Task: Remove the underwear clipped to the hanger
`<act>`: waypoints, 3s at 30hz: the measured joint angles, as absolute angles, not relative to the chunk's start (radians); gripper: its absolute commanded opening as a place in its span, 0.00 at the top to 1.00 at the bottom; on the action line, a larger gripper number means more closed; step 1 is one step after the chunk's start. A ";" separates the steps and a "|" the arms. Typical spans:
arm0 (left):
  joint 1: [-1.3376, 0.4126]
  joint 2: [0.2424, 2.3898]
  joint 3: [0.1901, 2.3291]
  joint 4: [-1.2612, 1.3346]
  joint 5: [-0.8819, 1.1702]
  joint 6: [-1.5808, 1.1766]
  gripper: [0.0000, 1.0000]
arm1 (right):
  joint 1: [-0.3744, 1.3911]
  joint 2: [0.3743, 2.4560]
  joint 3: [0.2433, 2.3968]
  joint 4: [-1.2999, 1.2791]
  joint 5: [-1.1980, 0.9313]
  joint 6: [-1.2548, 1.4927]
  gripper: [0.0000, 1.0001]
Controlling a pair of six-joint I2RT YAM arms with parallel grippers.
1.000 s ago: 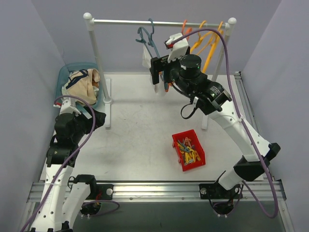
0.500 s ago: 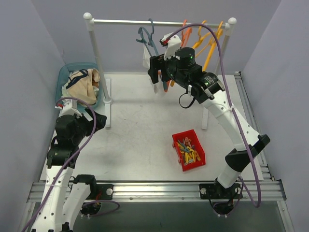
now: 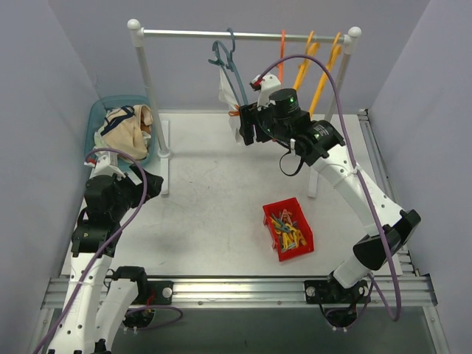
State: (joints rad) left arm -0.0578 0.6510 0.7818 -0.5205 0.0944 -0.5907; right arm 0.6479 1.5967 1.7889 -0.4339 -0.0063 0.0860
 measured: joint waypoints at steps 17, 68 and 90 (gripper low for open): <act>-0.057 0.651 0.782 -0.521 0.094 -0.590 0.06 | 0.644 1.683 1.998 -0.543 0.031 0.093 0.71; -0.057 0.659 0.780 -0.529 0.094 -0.591 0.06 | 0.641 1.541 1.739 -0.149 0.091 0.092 1.00; -0.057 0.670 0.780 -0.529 0.094 -0.591 0.06 | 0.649 1.474 1.715 -0.016 0.128 0.130 1.00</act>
